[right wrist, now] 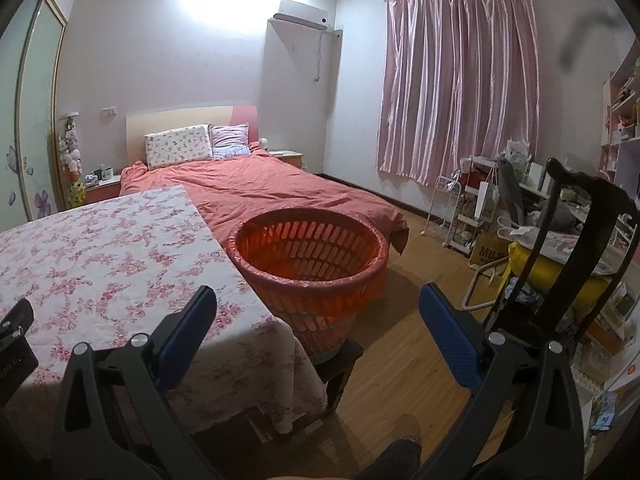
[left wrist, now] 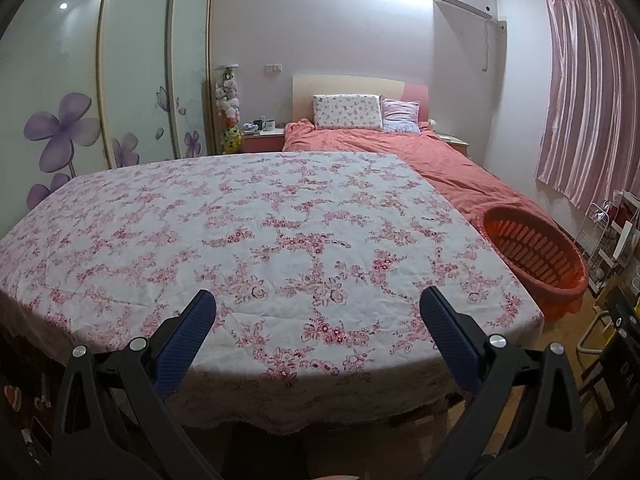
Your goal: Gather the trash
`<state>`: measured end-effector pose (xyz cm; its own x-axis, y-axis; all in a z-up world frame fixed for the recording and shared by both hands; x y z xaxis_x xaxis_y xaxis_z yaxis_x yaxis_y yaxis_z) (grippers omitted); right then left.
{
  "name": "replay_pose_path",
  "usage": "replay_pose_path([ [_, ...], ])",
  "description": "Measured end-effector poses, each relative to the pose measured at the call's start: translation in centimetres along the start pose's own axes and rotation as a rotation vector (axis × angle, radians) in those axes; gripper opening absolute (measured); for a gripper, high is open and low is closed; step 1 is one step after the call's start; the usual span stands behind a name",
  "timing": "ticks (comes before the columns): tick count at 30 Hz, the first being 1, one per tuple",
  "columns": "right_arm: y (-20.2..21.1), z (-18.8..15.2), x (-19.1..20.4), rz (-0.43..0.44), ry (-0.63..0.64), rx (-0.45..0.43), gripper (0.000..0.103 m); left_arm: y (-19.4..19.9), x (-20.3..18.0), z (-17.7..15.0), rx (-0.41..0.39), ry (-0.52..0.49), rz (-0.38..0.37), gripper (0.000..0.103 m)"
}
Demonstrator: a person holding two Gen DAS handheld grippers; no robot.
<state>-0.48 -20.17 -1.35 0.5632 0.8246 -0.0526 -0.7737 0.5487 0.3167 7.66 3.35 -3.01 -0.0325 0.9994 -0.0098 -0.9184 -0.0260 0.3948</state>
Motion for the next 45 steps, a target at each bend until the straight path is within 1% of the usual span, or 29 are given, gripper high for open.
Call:
replay_pose_path([
  [3, -0.3, -0.3, 0.1, 0.008, -0.006, 0.017, 0.099, -0.1, 0.0, 0.0, 0.002, 0.002, 0.001, 0.100],
  [20, -1.1, -1.2, 0.6, 0.029, -0.011, 0.056, 0.099, -0.2, 0.0, -0.4, 0.014, -0.001, -0.001, 0.100],
  [45, -1.4, -1.8, 0.9, 0.031, -0.014, 0.070, 0.099, -0.3, -0.5, -0.7, 0.026, -0.007, -0.007, 0.100],
])
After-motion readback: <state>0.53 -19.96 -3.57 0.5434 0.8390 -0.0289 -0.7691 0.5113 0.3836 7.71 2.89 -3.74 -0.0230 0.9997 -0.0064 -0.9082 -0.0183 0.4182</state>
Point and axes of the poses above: each gripper's, at about its wrist camera, not at the fingertips, and y roughly against the way its jaws point, x to its left, z to its top, the point moved 9 cm from there along -y, roughly the way its jaws point, and after that the axes turned 8 degrees about -x, right-handed, at the moved point
